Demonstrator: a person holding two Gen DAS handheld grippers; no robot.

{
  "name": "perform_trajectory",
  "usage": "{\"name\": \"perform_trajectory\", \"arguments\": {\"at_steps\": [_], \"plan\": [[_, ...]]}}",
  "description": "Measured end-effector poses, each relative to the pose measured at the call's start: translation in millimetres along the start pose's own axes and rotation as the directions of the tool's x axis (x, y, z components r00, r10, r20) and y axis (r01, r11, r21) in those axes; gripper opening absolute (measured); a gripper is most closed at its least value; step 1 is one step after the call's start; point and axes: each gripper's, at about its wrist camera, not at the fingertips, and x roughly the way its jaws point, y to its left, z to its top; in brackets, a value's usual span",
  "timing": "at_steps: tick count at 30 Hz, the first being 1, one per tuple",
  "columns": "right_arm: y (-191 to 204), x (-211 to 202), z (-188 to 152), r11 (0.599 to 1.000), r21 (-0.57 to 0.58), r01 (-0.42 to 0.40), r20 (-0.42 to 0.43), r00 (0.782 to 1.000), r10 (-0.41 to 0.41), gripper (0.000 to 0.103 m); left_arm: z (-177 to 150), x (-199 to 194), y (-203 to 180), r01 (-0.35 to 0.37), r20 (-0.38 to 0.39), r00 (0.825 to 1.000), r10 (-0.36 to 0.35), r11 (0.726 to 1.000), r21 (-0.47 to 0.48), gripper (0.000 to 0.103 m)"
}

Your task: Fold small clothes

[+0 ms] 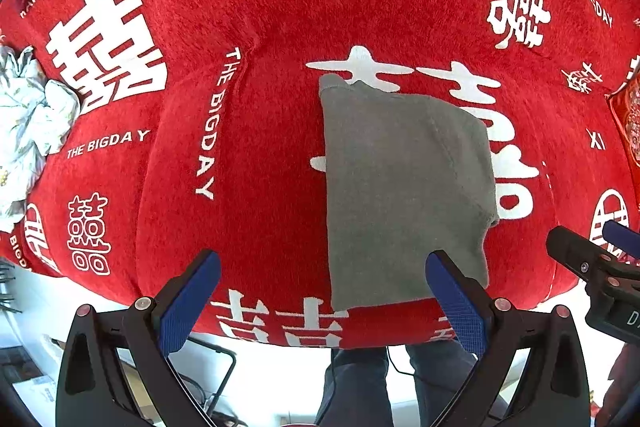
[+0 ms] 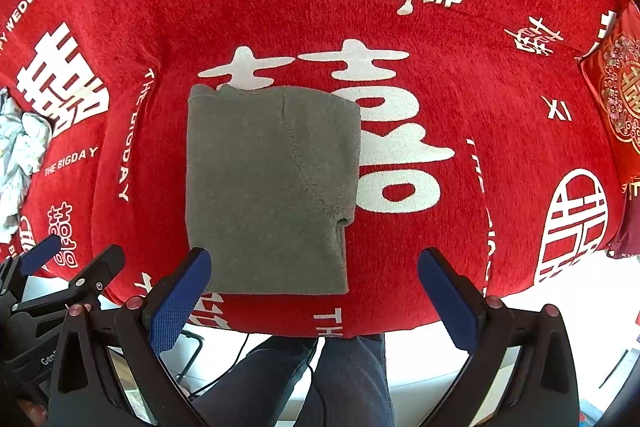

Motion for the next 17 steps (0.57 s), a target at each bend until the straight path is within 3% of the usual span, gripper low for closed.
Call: {"name": "perform_trajectory", "arguments": {"at_steps": [17], "plan": [[3.3,0.6,-14.2,1.0,0.014,0.018,0.007,1.0,-0.018,0.103,-0.8,-6.9,6.5,0.004,0.046,0.999,-0.004,1.0,-0.002,0.103]]}}
